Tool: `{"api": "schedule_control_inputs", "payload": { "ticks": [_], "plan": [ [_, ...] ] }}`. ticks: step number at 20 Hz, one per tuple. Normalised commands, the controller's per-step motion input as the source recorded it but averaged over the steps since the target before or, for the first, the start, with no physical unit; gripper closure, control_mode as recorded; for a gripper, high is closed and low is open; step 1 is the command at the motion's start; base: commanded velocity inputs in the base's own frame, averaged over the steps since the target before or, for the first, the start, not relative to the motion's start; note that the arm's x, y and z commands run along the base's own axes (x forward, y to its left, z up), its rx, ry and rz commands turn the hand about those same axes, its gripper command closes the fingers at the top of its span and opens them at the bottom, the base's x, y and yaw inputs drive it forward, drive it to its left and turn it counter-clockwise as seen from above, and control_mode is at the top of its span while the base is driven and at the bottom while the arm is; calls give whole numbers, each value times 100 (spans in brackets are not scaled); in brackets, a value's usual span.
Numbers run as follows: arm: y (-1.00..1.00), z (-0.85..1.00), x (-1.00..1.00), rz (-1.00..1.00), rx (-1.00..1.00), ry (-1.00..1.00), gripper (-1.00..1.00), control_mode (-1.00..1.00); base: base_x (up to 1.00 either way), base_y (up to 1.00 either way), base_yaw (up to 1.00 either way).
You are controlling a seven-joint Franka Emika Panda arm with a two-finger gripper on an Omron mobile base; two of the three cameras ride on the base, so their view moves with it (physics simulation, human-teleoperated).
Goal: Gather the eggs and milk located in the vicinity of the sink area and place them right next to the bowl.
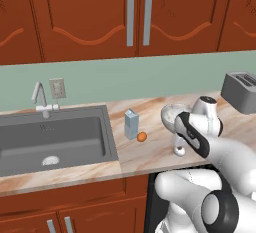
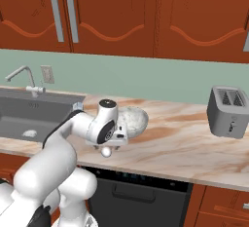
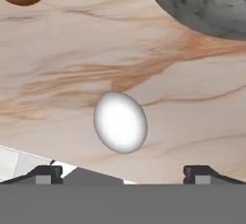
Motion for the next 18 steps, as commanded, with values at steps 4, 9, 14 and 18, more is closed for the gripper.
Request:
{"api": "schedule_control_inputs", "payload": {
  "ticks": [4,9,14,18],
  "plan": [
    [6,-19,7,2,0,0,-100,-100,0,0,0],
    [3,-9,13,2,0,0,-100,-100,0,0,0],
    [0,-1,13,1,0,0,-100,-100,0,0,0],
    [0,-6,4,0,0,0,-100,-100,0,0,0]
  ]
}}
